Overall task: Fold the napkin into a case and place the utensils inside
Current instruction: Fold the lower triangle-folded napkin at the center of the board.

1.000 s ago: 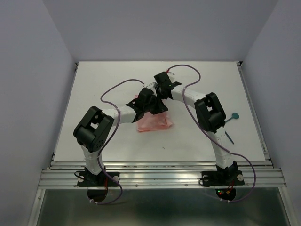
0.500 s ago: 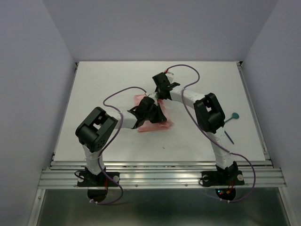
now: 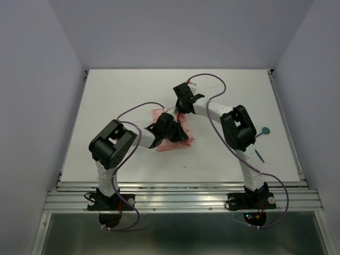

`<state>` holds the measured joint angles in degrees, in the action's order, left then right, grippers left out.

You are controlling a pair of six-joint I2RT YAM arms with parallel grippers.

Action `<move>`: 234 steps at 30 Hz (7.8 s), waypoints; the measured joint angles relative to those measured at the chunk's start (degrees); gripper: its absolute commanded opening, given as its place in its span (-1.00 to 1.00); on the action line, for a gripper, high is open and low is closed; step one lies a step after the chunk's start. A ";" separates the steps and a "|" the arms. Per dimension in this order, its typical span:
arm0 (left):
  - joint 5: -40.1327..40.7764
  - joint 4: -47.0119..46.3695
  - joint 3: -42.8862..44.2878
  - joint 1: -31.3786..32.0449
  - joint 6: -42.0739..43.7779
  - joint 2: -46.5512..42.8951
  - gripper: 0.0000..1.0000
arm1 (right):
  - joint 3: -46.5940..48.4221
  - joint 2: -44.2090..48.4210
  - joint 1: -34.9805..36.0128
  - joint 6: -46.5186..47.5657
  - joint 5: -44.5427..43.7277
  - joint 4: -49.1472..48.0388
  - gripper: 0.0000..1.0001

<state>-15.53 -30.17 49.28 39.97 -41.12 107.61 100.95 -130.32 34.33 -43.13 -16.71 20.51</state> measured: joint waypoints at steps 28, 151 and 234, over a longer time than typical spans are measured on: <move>-9.62 -9.57 -5.49 -2.60 -0.33 0.76 -0.90 | -24.11 19.28 -9.66 4.72 15.76 -6.21 -0.15; -4.50 28.48 33.86 -18.10 7.17 15.32 -1.00 | -17.73 9.77 -9.11 -0.13 35.08 -16.57 -0.50; -1.25 31.10 33.33 -17.90 11.15 14.43 -0.65 | -7.69 1.77 -5.18 -0.17 30.38 -12.09 -0.50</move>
<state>-16.78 0.93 82.61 22.06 -29.98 122.04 93.25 -128.55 29.15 -43.31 13.67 8.43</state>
